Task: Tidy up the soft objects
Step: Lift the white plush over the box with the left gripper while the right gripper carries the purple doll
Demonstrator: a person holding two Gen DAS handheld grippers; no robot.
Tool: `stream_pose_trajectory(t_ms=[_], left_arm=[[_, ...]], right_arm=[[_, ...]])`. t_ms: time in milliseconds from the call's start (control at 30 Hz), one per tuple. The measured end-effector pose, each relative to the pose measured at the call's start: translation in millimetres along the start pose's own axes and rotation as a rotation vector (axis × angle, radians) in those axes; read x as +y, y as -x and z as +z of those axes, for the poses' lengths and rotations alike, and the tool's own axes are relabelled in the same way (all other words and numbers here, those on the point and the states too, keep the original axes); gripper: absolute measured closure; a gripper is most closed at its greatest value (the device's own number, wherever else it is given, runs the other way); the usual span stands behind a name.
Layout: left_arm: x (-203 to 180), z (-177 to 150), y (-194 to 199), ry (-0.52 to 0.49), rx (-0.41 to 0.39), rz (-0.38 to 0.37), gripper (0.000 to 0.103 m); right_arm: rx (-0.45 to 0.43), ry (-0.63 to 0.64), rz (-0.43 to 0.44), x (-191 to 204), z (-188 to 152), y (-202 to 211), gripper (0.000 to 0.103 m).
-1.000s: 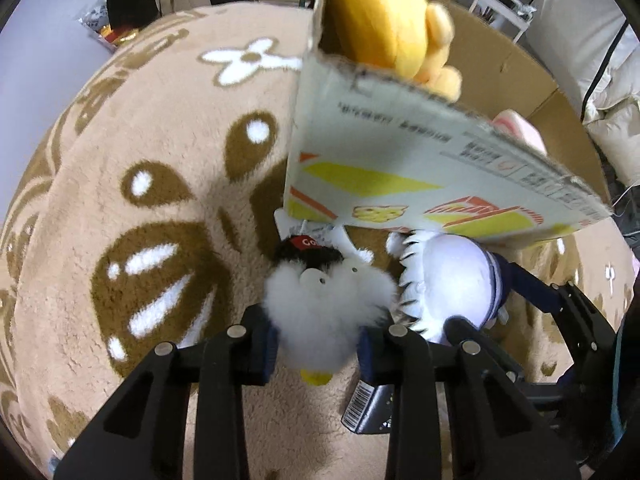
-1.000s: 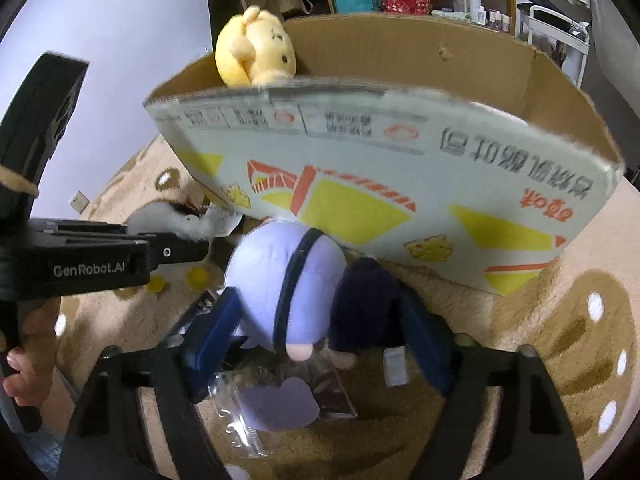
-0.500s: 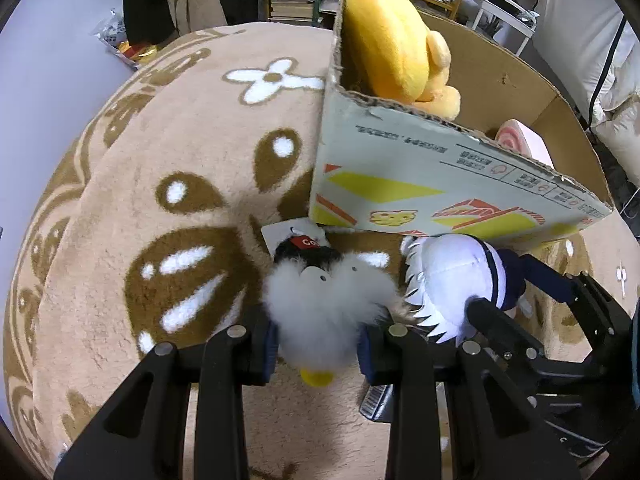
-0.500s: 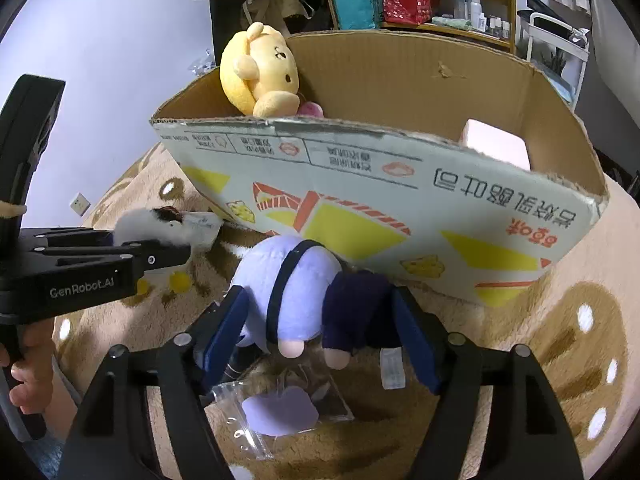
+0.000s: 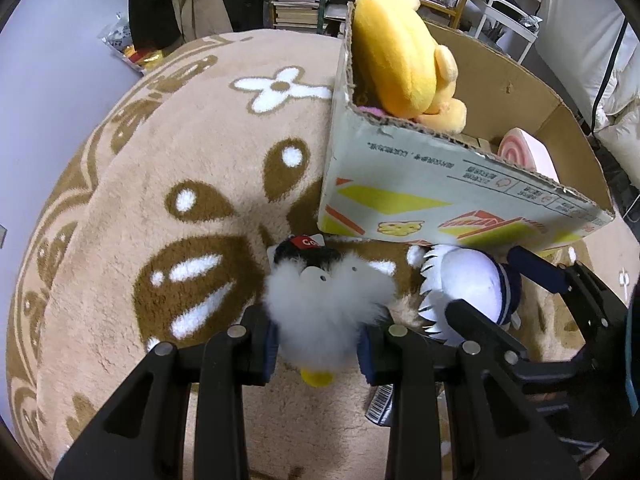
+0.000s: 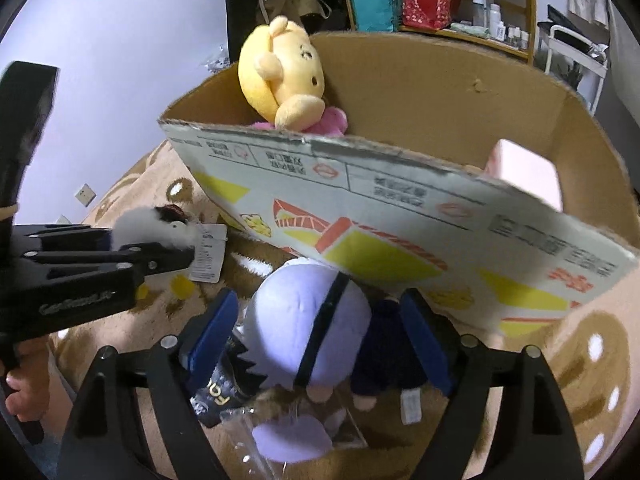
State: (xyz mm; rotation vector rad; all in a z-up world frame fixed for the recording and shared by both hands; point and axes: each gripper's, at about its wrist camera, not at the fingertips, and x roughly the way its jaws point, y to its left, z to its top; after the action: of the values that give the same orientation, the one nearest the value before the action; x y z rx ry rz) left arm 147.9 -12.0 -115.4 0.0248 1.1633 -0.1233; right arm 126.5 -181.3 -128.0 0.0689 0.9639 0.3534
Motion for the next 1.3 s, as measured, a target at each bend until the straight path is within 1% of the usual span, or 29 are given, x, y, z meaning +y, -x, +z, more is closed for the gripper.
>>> stream_pose_trajectory(t_ms=[67,100,167,233,267,300,333,367,600,800,1033,1100,1300], left_arm=[[-0.1,-0.4,1.1,-0.006,-0.006,0.009,0.073],[0.1,-0.6,1.5,-0.009,-0.008,0.013,0.073],[0.9,-1.1,1.6,-0.009,-0.011,0.018,0.073],[1.4,-1.5,2.4,-0.007,-0.013,0.016,0.073],[1.6,-1.8,2.8,-0.007,-0.015,0.015,0.073],[1.6,-2.3,4.0,-0.006,-0.019,0.015,0.073],[1.3,-3.1,5.6,-0.006,-0.023,0.016,0.073],[1.4,-3.7,7.5,-0.004,-0.03,0.016,0.073],[0.7,-12.8,34.2,-0.005,-0.113,-0.013,0.073],[-1.2,-18.6,60.9,-0.005,-0.209,-0.033,0.073],[-4.3,-20.6,100.0,-0.019,-0.393,-0.053,0.073],[-6.3,-18.8,109.9,-0.024,-0.44,-0.056,0.073],[-15.5,-8.7,125.5,-0.046,-0.517,-0.068,0.073]], right_arm=[[0.021,0.009,-0.001,0.4,-1.4,-9.4,0.015],[0.025,0.022,-0.007,1.8,-2.5,-12.3,0.014],[0.031,0.077,-0.048,9.3,-6.0,-16.7,0.013],[0.044,0.129,-0.108,17.1,-9.7,-20.4,0.021],[0.042,0.148,-0.117,20.3,-11.3,-20.3,0.025],[0.034,0.15,-0.114,21.8,-11.6,-18.5,0.031],[0.028,0.143,-0.106,22.3,-10.9,-15.8,0.033],[0.024,0.138,-0.099,22.5,-10.3,-13.8,0.039],[-0.01,0.113,-0.109,27.6,-10.3,9.3,0.039],[-0.101,0.065,-0.102,26.4,-12.7,49.8,0.039],[-0.219,0.021,-0.105,18.5,-11.4,103.5,0.039],[-0.267,0.012,-0.11,14.4,-8.8,119.1,0.039],[-0.371,-0.01,-0.113,4.6,1.7,147.7,0.039]])
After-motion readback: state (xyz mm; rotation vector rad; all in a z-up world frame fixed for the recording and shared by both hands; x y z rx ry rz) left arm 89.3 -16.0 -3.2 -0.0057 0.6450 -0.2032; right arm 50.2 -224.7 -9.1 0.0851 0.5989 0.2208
